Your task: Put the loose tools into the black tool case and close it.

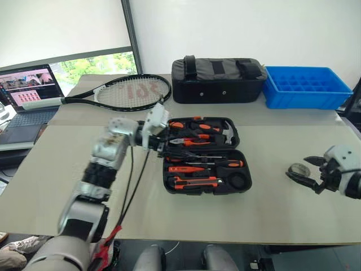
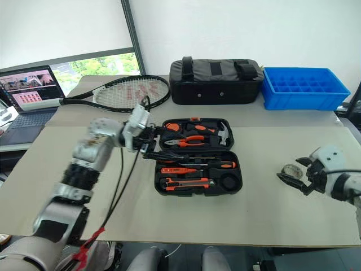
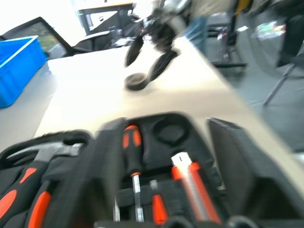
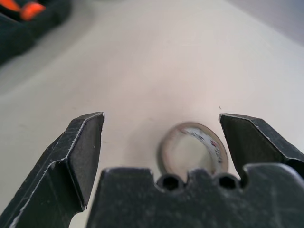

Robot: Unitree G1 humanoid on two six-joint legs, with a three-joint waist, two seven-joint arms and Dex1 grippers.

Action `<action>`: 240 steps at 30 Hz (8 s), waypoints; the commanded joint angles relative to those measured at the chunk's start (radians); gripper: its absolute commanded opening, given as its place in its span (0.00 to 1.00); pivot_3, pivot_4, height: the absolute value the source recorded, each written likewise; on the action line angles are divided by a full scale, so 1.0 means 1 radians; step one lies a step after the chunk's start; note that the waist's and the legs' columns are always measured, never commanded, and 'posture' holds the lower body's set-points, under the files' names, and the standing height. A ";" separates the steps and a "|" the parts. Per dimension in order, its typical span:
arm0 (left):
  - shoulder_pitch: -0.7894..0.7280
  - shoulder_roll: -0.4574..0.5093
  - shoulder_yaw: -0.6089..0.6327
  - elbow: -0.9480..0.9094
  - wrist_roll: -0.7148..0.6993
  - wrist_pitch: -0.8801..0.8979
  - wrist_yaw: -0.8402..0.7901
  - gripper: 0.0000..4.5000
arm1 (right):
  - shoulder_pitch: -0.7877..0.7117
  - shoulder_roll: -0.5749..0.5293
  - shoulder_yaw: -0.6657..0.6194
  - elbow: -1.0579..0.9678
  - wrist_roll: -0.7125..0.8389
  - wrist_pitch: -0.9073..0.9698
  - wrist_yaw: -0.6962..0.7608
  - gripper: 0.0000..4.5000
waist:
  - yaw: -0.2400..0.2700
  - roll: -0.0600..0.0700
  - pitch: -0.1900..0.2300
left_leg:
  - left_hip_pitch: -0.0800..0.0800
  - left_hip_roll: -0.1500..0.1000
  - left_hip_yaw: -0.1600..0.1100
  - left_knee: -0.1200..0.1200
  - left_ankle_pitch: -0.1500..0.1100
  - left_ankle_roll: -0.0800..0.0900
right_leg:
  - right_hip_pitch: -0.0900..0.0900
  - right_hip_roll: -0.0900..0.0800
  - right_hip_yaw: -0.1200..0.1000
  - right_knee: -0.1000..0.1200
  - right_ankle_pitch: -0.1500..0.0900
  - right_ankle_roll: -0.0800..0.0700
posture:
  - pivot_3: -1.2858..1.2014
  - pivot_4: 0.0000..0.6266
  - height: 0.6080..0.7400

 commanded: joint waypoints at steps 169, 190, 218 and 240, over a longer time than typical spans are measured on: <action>-0.234 -0.066 0.305 0.842 0.284 -0.354 0.391 0.01 | -0.580 0.470 0.040 0.293 0.091 -0.143 0.108 0.00 | -0.012 -0.002 0.003 | -0.006 0.000 0.002 -0.003 0.002 -0.004 | -0.015 -0.003 -0.004 0.015 0.002 -0.003 | 0.52 0.24 0.75; 0.118 0.211 0.046 0.765 1.015 -1.679 1.087 0.28 | -0.354 0.297 0.190 0.482 -0.191 -1.359 0.015 0.45 | -0.006 -0.002 0.003 | 0.003 0.000 0.007 -0.001 0.002 -0.004 | -0.010 -0.007 0.000 0.013 0.002 -0.003 | 0.52 0.24 0.75; -0.003 0.009 0.045 0.301 0.073 -0.454 0.340 0.44 | 0.013 0.178 0.322 -0.378 0.265 -0.166 -0.010 0.59 | -0.012 -0.006 0.004 | 0.003 0.004 0.004 0.004 0.001 -0.002 | 0.001 0.001 -0.003 0.006 0.002 -0.002 | 0.52 0.24 0.75; 0.019 -0.102 -0.105 0.316 0.334 -0.267 0.381 0.44 | -0.021 0.323 0.216 -0.603 0.201 0.227 -0.328 0.59 | 0.021 -0.003 0.002 | -0.002 0.002 0.000 0.001 0.001 -0.001 | -0.001 0.001 -0.002 0.004 0.003 -0.003 | 0.52 0.24 0.75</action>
